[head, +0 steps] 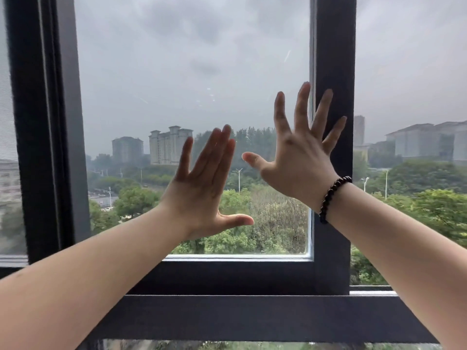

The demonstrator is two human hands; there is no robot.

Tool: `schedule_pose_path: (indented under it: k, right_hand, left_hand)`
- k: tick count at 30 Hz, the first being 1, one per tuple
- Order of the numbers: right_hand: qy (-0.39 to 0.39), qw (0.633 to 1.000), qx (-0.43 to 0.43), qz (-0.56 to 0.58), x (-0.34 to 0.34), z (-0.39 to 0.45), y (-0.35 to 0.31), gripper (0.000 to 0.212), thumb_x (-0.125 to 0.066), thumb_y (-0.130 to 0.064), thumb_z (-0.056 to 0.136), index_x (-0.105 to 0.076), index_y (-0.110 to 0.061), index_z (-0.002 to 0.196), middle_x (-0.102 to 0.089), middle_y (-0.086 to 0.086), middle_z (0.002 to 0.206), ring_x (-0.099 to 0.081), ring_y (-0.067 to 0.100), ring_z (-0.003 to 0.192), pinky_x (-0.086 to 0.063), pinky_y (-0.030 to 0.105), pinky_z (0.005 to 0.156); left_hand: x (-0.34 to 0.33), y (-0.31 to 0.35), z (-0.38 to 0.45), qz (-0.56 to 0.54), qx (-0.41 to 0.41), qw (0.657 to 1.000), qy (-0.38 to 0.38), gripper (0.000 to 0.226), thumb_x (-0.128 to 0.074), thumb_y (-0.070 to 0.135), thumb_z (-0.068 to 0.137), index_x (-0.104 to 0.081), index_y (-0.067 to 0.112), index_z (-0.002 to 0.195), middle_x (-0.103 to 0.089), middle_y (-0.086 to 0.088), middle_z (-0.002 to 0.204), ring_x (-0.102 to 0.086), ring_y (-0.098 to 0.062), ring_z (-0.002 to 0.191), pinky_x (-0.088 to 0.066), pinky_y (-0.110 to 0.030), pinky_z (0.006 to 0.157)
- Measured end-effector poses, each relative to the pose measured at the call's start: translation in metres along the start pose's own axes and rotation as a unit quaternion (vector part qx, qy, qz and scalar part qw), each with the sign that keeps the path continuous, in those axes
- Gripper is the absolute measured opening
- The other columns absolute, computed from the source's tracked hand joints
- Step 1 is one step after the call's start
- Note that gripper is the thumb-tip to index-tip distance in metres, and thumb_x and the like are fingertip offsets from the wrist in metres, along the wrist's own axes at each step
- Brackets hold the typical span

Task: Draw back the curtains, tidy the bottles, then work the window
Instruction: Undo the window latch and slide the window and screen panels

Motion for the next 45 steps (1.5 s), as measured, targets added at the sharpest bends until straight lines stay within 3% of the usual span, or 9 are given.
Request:
schedule_pose_path:
  k: [6,10,16,22,26,29,33,42,45]
  right_hand:
    - [0.037,0.999,0.019,0.029,0.012,-0.006,0.008,0.102,-0.054,-0.058,0.083,0.014,-0.023,0.150,0.031,0.010,0.154,0.031,0.035,0.139,0.016,0.063,0.108]
    - [0.043,0.997,-0.046,0.047,0.010,-0.012,0.025,0.115,-0.057,-0.067,0.076,0.020,-0.021,0.148,0.033,0.016,0.151,0.026,0.044,0.138,0.003,0.069,0.107]
    - [0.033,0.996,-0.064,0.055,0.008,-0.013,0.015,0.115,-0.057,-0.071,0.074,0.017,-0.024,0.149,0.032,0.018,0.151,-0.021,0.045,0.130,-0.031,0.053,0.106]
    - [0.028,0.996,-0.064,0.057,0.008,-0.014,0.004,0.109,-0.052,-0.071,0.077,0.014,-0.024,0.150,0.030,0.016,0.152,-0.020,0.044,0.130,-0.033,0.051,0.105]
    - [0.042,0.988,-0.055,0.137,0.012,-0.014,-0.003,0.094,-0.050,-0.057,0.088,0.013,-0.026,0.150,0.028,0.007,0.155,-0.003,0.037,0.143,-0.011,0.042,0.112]
    - [0.074,0.962,-0.072,0.253,0.019,-0.014,0.001,0.093,-0.052,-0.042,0.093,0.017,-0.015,0.149,0.021,0.005,0.158,0.010,0.019,0.145,0.005,0.020,0.105]
    - [0.043,0.941,-0.106,0.319,0.009,-0.014,0.002,0.081,-0.047,-0.034,0.097,0.008,-0.008,0.151,-0.002,0.004,0.160,-0.005,0.012,0.145,-0.002,0.009,0.098]
    - [0.005,0.924,-0.071,0.376,0.001,-0.007,-0.035,0.067,-0.042,-0.034,0.100,-0.006,-0.012,0.152,-0.023,0.004,0.157,-0.018,0.014,0.144,-0.013,0.016,0.107]
    - [-0.008,0.921,-0.065,0.383,-0.004,-0.003,-0.047,0.067,-0.040,-0.039,0.099,-0.009,-0.013,0.152,-0.056,0.000,0.121,-0.046,0.016,0.119,-0.033,0.030,0.104]
  left_hand:
    - [0.001,-0.013,-0.004,0.017,0.000,1.000,0.005,0.125,-0.001,0.097,0.069,0.025,0.005,0.150,0.031,-0.009,0.159,0.021,-0.022,0.149,0.011,-0.060,0.117]
    - [-0.002,-0.021,-0.010,0.032,-0.004,0.999,0.000,0.125,-0.006,0.096,0.071,0.013,0.003,0.154,0.020,-0.010,0.163,0.011,-0.023,0.151,0.005,-0.061,0.118]
    - [0.002,-0.027,-0.017,0.018,-0.018,0.999,0.025,0.122,-0.020,0.093,0.075,-0.003,0.003,0.156,0.003,-0.015,0.164,-0.005,-0.031,0.151,-0.004,-0.064,0.117]
    - [0.000,-0.020,-0.030,0.013,-0.052,0.998,0.037,0.107,-0.027,0.083,0.083,-0.004,0.009,0.157,0.005,-0.013,0.165,0.001,-0.029,0.152,-0.001,-0.063,0.117]
    - [0.002,-0.014,-0.028,0.010,-0.069,0.997,0.042,0.102,-0.029,0.079,0.086,-0.006,0.010,0.157,0.004,-0.013,0.165,0.000,-0.030,0.152,-0.004,-0.063,0.117]
    - [0.003,-0.015,-0.026,0.005,-0.063,0.997,0.043,0.100,-0.026,0.078,0.087,-0.003,0.011,0.157,0.006,-0.013,0.165,0.002,-0.029,0.152,-0.005,-0.062,0.118]
    - [0.005,-0.013,-0.026,-0.006,-0.063,0.997,0.048,0.097,-0.027,0.076,0.088,-0.004,0.011,0.158,0.005,-0.013,0.165,0.001,-0.030,0.152,-0.006,-0.062,0.118]
    - [0.009,-0.006,-0.037,-0.001,-0.126,0.991,0.041,0.084,-0.030,0.065,0.094,-0.011,0.014,0.158,-0.001,-0.013,0.165,-0.002,-0.030,0.152,-0.008,-0.061,0.119]
    - [0.003,-0.005,-0.045,0.003,-0.157,0.987,0.023,0.081,-0.033,0.063,0.096,-0.010,0.016,0.158,0.001,-0.013,0.165,-0.001,-0.029,0.152,-0.007,-0.059,0.120]
Point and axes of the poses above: each hand's wrist, its own z-axis towards the middle knuckle, its own x-axis out of the back of the hand, y = z × x, the point moved 10 cm from there along z, towards the middle knuckle
